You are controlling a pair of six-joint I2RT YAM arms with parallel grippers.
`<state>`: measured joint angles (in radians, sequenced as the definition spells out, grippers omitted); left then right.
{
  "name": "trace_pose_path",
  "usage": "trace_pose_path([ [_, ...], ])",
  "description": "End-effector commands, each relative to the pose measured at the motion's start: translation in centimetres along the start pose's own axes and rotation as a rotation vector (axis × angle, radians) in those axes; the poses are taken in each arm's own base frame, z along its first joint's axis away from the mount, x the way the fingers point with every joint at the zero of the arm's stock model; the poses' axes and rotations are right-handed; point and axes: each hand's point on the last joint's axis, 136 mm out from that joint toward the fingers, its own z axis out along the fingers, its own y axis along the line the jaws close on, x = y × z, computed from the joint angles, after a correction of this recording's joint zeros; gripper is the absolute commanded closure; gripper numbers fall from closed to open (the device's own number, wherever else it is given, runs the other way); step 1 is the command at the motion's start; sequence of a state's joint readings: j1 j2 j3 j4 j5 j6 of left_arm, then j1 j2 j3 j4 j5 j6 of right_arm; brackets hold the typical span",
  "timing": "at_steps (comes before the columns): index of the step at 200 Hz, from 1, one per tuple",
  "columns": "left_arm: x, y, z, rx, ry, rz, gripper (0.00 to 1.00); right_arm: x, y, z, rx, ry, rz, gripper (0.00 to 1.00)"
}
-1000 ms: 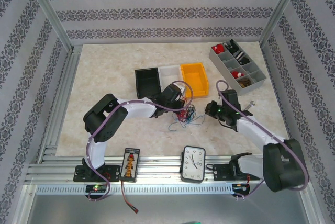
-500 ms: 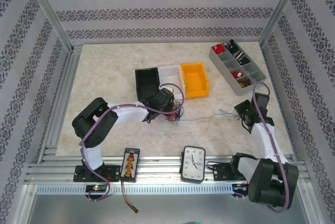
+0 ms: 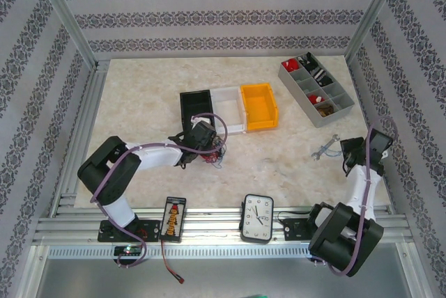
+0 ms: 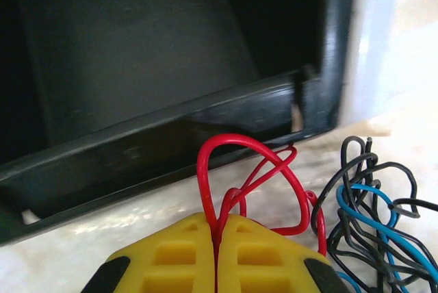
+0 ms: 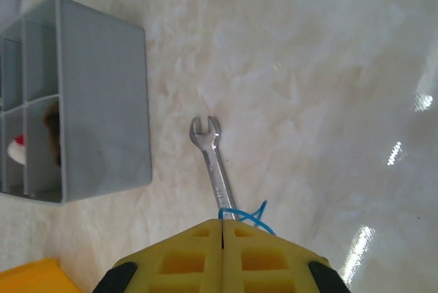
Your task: Untangle the cables
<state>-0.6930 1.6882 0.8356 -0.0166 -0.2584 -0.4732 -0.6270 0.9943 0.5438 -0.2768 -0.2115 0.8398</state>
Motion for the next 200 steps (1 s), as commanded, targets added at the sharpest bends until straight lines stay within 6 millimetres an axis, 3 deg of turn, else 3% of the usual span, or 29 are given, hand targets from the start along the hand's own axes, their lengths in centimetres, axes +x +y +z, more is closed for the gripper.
trace_pose_path([
  [1,3.3,5.0,-0.2,-0.197,0.089,0.022,1.00,-0.7,1.9,-0.7,-0.056,0.005,-0.001,1.00],
  [30,4.9,7.7,-0.8,-0.283,0.119,-0.006,1.00,-1.9,3.1,-1.6,-0.071,-0.027,-0.030,1.00],
  [57,5.4,6.3,-0.2,-0.176,0.116,0.014,1.00,-0.1,6.5,-1.7,-0.189,0.036,-0.087,1.00],
  [75,4.7,3.9,0.1,-0.049,0.095,-0.009,1.00,1.7,10.4,-3.2,-0.292,0.066,-0.202,1.00],
  [101,2.9,-0.1,0.1,0.153,0.042,-0.004,1.00,4.3,16.8,-6.9,-0.455,0.074,-0.394,1.00],
  [131,0.8,-1.6,0.1,0.188,0.029,-0.005,1.00,6.0,24.5,-10.9,-0.613,0.085,-0.538,1.00],
  [169,-0.4,-2.6,0.5,0.215,0.008,-0.068,1.00,5.5,34.5,-15.8,-0.788,0.019,-0.662,1.00],
  [200,-0.2,-2.5,1.0,0.193,0.034,-0.084,1.00,4.0,39.9,-16.5,-0.823,-0.032,-0.684,1.00],
])
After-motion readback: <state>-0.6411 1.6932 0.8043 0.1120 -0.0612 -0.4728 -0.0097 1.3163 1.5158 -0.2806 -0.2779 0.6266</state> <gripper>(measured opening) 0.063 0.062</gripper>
